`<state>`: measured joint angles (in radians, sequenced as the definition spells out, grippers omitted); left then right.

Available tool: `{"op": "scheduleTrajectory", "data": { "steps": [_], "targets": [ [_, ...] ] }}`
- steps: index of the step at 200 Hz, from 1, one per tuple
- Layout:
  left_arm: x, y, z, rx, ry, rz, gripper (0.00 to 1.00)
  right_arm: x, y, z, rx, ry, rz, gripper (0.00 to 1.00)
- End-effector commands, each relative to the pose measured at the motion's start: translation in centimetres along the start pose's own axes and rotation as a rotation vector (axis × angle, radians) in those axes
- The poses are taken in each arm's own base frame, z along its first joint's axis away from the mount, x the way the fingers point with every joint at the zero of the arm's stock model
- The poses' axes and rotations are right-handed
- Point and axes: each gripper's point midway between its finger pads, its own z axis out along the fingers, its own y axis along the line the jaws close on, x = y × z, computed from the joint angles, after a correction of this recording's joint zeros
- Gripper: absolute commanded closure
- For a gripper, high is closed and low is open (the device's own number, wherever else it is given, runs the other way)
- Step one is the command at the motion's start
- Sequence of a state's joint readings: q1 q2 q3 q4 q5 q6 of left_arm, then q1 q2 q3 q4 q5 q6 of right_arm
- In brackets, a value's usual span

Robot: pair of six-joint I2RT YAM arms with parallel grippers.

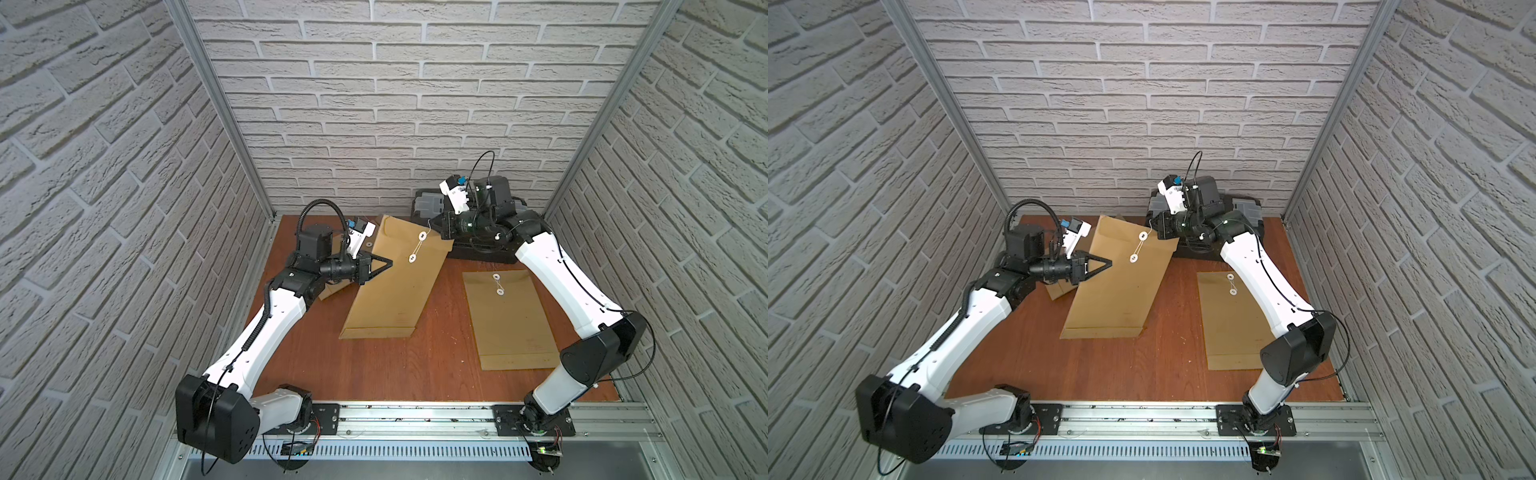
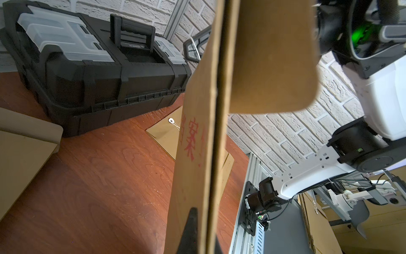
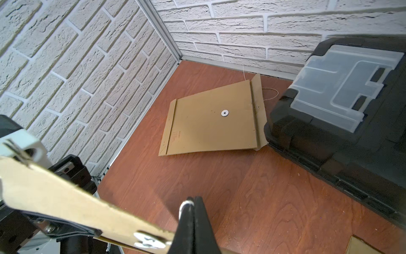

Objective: Close the mouth of the file bag
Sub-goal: Close the file bag.

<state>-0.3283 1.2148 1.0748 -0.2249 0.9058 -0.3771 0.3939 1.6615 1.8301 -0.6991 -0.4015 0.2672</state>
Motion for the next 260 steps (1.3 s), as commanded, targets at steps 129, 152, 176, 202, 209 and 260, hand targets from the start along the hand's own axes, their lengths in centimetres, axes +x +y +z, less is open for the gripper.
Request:
{"op": "scheduleTrajectory", "data": {
  "steps": [129,152,176,202,209,260],
  "targets": [
    [-2.4,0.1,-0.7,-0.036,-0.091,0.042,1.00,0.5,5.4,-0.3,0.121,-0.012,-0.226,0.97],
    [-2.8,0.3,-0.7,-0.042,-0.108,0.042,1.00,1.2,5.8,0.3,0.085,0.008,-0.205,0.97],
    [-3.2,0.3,-1.0,-0.046,-0.124,0.044,1.00,2.2,6.5,1.5,0.018,0.033,-0.173,0.97],
    [-3.5,0.7,-1.7,-0.065,-0.145,0.035,1.00,3.5,6.9,2.2,-0.035,0.066,-0.141,0.97],
    [-3.6,0.9,-2.0,-0.074,-0.154,0.031,1.00,3.9,6.8,2.4,-0.039,0.078,-0.137,0.97],
    [-3.9,1.5,-2.8,-0.089,-0.186,-0.003,1.00,6.2,4.2,1.2,-0.027,0.138,-0.081,0.84]
  ]
}}
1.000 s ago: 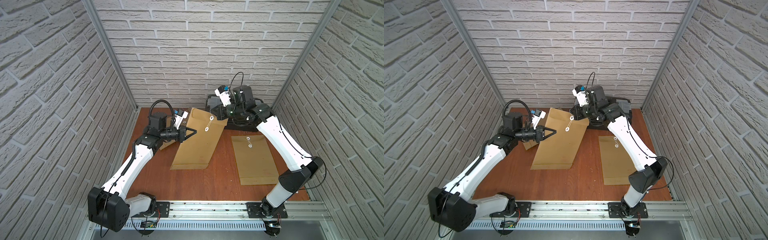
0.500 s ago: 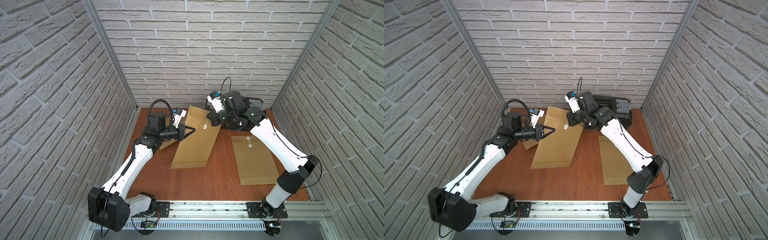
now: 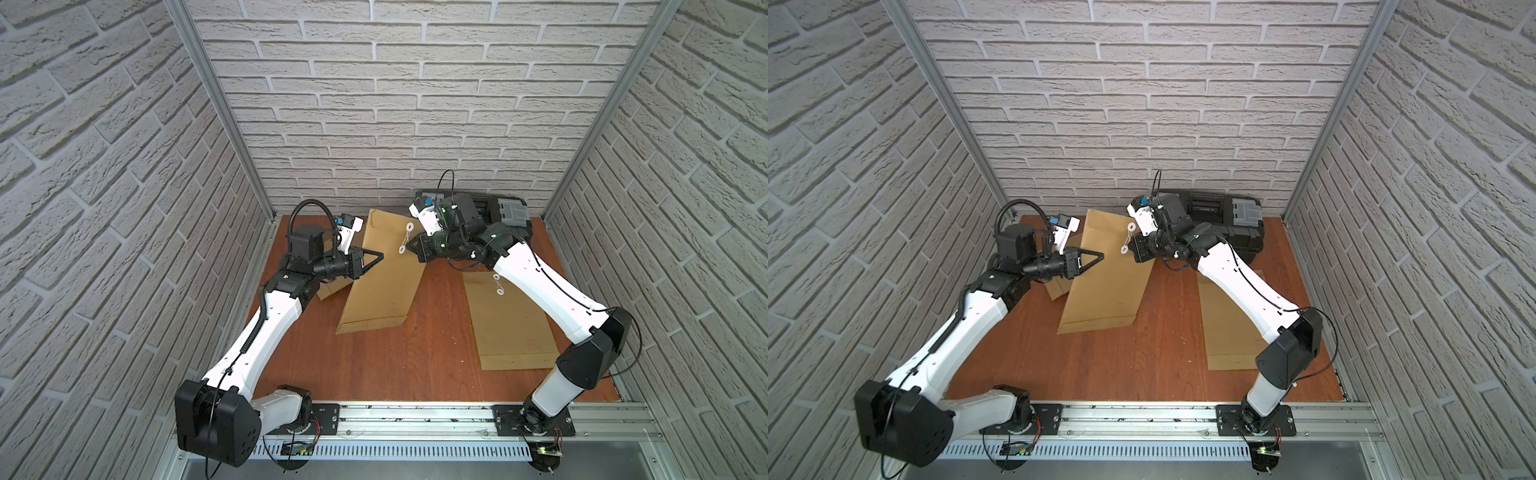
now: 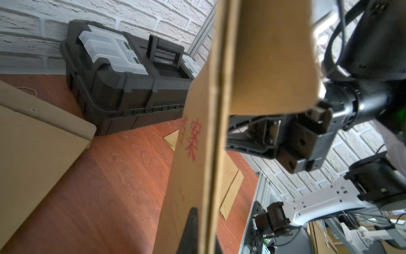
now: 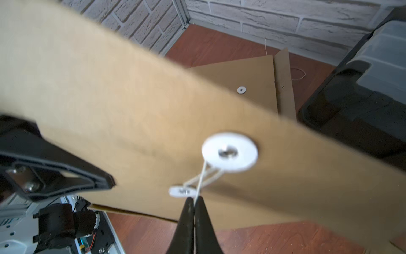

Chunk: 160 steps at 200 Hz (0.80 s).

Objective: Close the mouth of the file bag
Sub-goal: Close the file bag, then place the file bag at the center of the board.

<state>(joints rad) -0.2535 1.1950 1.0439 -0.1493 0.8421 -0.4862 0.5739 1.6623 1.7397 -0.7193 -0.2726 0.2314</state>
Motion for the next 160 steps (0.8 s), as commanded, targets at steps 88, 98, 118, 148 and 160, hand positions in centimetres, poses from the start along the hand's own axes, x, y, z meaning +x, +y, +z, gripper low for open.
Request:
{"op": "scheduleTrajectory", "data": {
  "steps": [88,98,118,148,160],
  "targets": [
    [3.8,2.4,4.6,0.026,-0.020,-0.247,1.00,0.0,-6.6,-7.3,0.105,-0.145,0.145,0.61],
    [5.6,3.8,5.8,-0.011,0.011,-0.300,1.00,-0.1,-7.0,-7.5,0.107,-0.168,0.162,0.61],
    [8.3,5.7,8.1,-0.059,0.041,-0.357,1.00,0.1,-7.3,-7.5,0.117,-0.173,0.172,0.61],
    [10.8,8.6,11.3,-0.130,0.047,-0.401,1.00,0.3,-7.8,-7.7,0.142,-0.179,0.169,0.61],
    [11.3,9.8,12.4,-0.153,0.032,-0.403,1.00,0.4,-7.9,-7.7,0.145,-0.179,0.167,0.61]
  ]
}}
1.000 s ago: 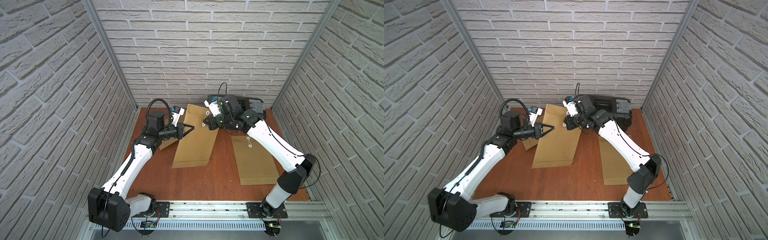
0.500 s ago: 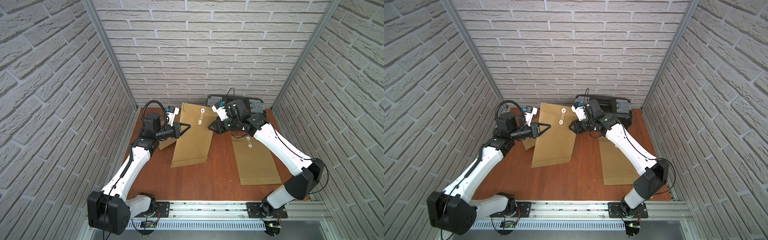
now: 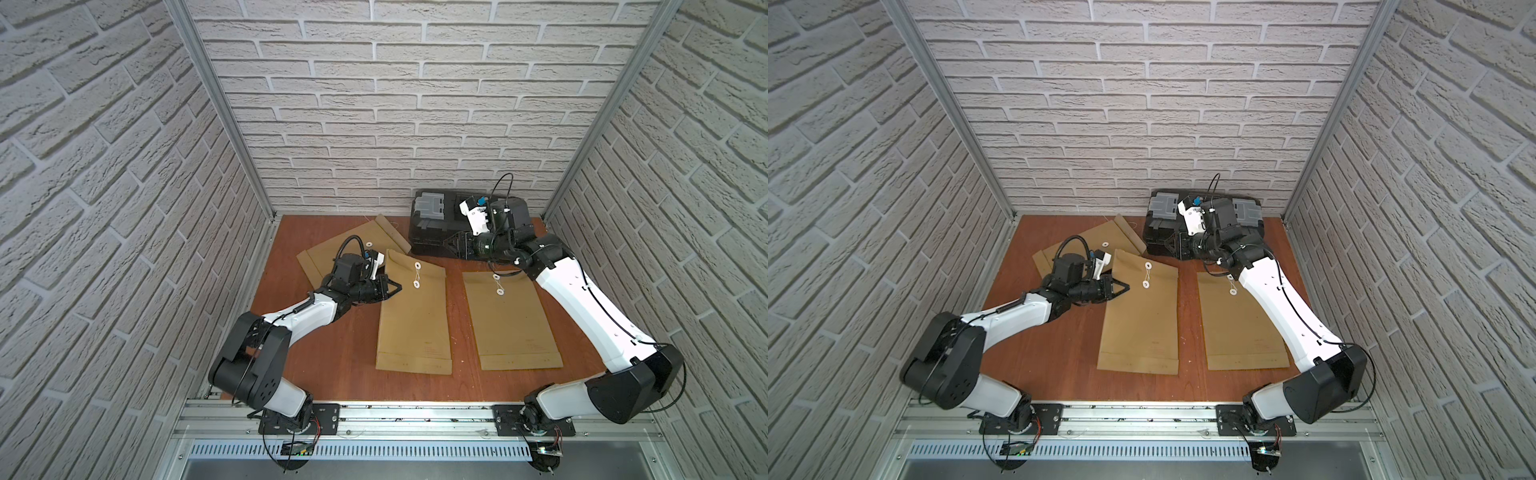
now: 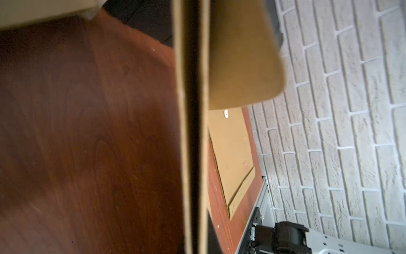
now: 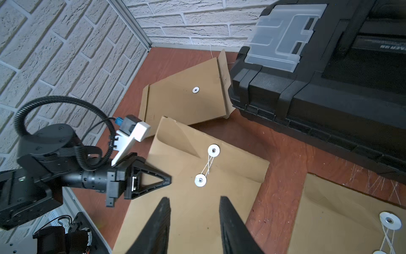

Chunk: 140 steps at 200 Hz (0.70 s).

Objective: Close the mouth of the file bag
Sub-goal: Place the file bag at the center of the board.

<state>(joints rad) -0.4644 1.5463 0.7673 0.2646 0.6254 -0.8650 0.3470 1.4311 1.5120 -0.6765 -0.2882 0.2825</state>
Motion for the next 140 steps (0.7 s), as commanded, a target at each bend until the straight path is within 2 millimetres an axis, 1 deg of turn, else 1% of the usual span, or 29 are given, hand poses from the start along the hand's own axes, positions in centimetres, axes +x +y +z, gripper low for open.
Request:
{"op": "scheduleTrajectory", "data": {
  "steps": [1,6,27,47,68,84,108,125,140],
  "targets": [
    [-3.1,-0.2,1.7,0.016,-0.150,0.031,1.00,-1.1,0.1,-0.7,0.005,-0.062,-0.008,0.61],
    [-3.3,0.4,2.3,0.007,-0.154,0.024,1.00,-1.1,0.0,-0.7,0.008,-0.062,-0.009,0.61],
    [-3.4,1.0,4.8,0.006,-0.151,0.033,1.00,-0.7,-0.3,-0.5,0.016,-0.047,-0.012,0.61],
    [-2.5,1.4,7.3,0.020,-0.109,0.025,1.00,-0.6,-0.7,-0.6,0.024,-0.041,-0.017,0.61],
    [-1.3,1.3,9.4,0.034,-0.066,0.024,1.00,-0.7,-1.2,-0.8,0.033,-0.044,-0.018,0.61],
    [-0.8,1.4,10.5,0.033,-0.050,0.024,1.00,-0.6,-1.5,-0.8,0.027,-0.043,-0.012,0.61],
    [-1.1,1.1,11.5,0.040,-0.058,0.026,1.00,-0.5,-1.7,-0.5,0.020,-0.035,-0.006,0.61],
    [-1.1,0.4,12.5,0.053,-0.053,0.036,1.00,-0.3,-1.8,-0.1,0.014,-0.028,0.002,0.61],
    [-0.4,-0.2,13.5,0.063,-0.045,0.032,1.00,-0.1,-1.9,0.3,0.009,-0.019,0.012,0.61]
  ]
}}
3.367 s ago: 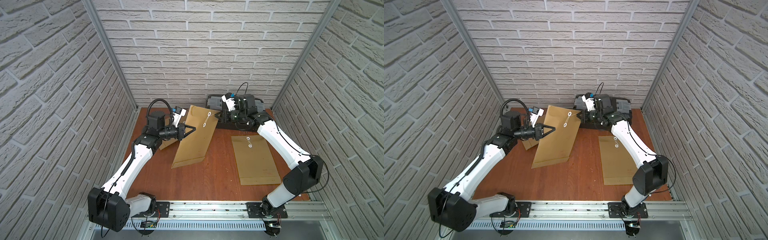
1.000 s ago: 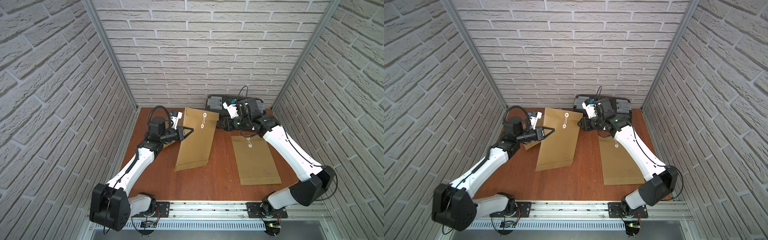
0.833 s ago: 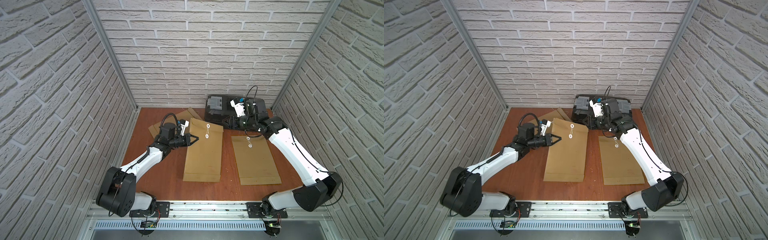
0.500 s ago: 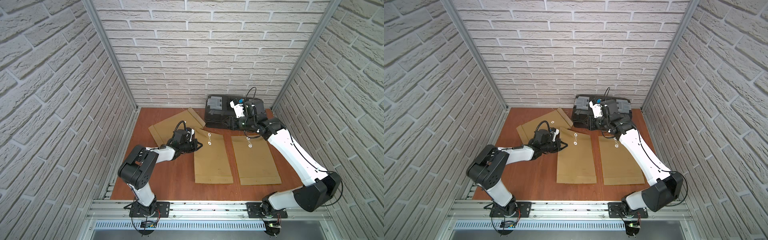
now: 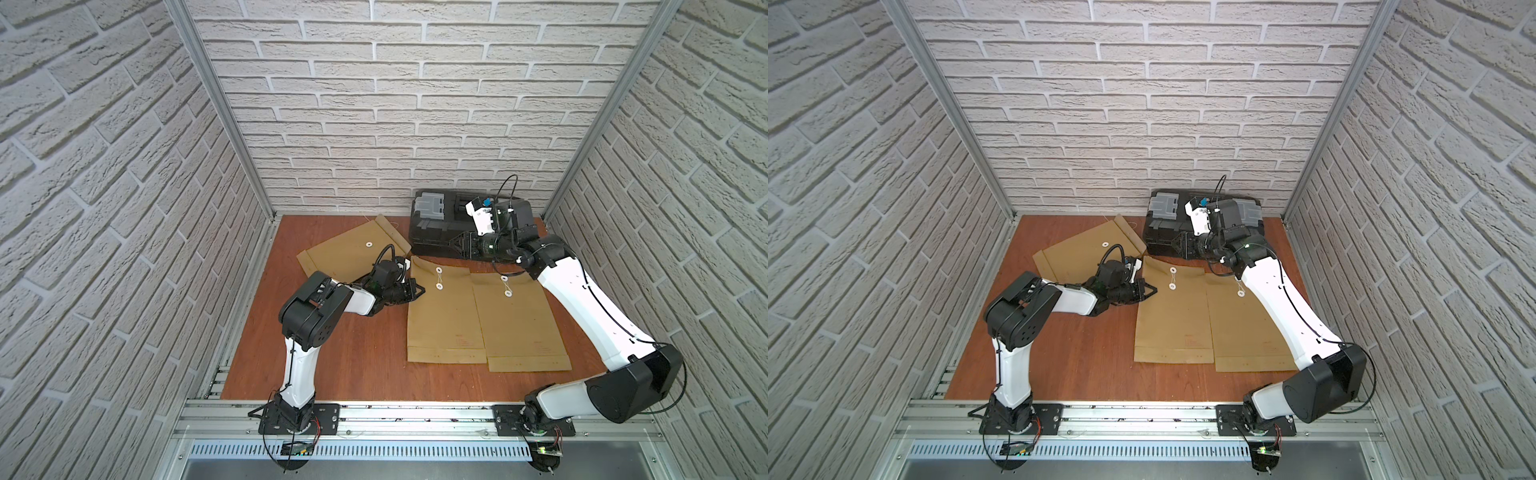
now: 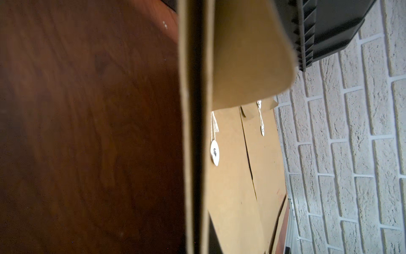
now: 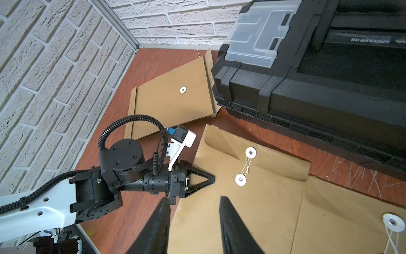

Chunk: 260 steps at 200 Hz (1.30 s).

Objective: Close the mouth of the file bag
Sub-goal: Place the file bag at the center of the board, then pick up the file bag from the center of the board.

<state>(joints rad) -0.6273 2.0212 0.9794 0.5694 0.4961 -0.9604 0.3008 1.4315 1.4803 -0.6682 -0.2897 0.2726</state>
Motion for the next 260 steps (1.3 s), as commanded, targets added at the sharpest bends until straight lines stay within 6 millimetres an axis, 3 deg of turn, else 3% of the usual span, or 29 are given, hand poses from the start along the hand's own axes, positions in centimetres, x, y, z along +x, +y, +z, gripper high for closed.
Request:
{"op": "scheduleTrajectory", "data": {
  "steps": [1,26,61,79,97,137,155,175,195,218,224,260],
  "targets": [
    [-1.2,-2.5,1.4,0.067,-0.059,0.030,1.00,-0.5,0.3,0.1,-0.028,-0.024,-0.013,0.61],
    [0.0,-2.2,1.6,0.061,-0.046,0.007,0.96,-0.2,0.3,0.7,-0.040,-0.018,0.031,0.61],
    [-0.6,-1.1,-1.7,-0.037,-0.024,0.060,0.42,1.0,-0.2,2.9,-0.028,0.029,0.154,0.58],
    [-1.1,-0.6,-4.2,-0.125,0.003,0.114,0.24,1.9,-0.2,4.4,0.003,0.043,0.213,0.55],
    [-1.6,-0.2,-7.4,-0.213,0.017,0.156,0.15,2.7,0.0,5.9,0.028,0.049,0.284,0.53],
    [-2.7,2.1,-17.8,-0.537,0.002,0.248,0.02,5.2,0.2,9.7,0.070,0.035,0.504,0.50],
    [-4.2,3.7,-22.7,-0.685,-0.064,0.258,0.02,6.3,1.7,12.2,0.072,0.038,0.541,0.49],
    [-6.3,4.5,-26.7,-0.734,-0.182,0.240,0.02,7.9,3.8,16.2,0.042,0.051,0.587,0.47],
    [-8.2,4.8,-29.3,-0.648,-0.336,0.156,0.02,9.2,5.7,20.3,0.000,0.024,0.670,0.46],
    [-9.6,5.4,-31.9,-0.477,-0.466,0.014,0.02,8.7,8.1,23.4,-0.047,-0.034,0.720,0.43],
    [-9.7,5.4,-32.2,-0.450,-0.475,-0.001,0.02,9.6,8.0,25.0,-0.035,-0.027,0.735,0.42],
    [-10.5,4.6,-33.4,-0.520,-0.457,0.090,0.02,9.0,7.7,28.8,-0.032,-0.098,0.844,0.39]
  ]
}}
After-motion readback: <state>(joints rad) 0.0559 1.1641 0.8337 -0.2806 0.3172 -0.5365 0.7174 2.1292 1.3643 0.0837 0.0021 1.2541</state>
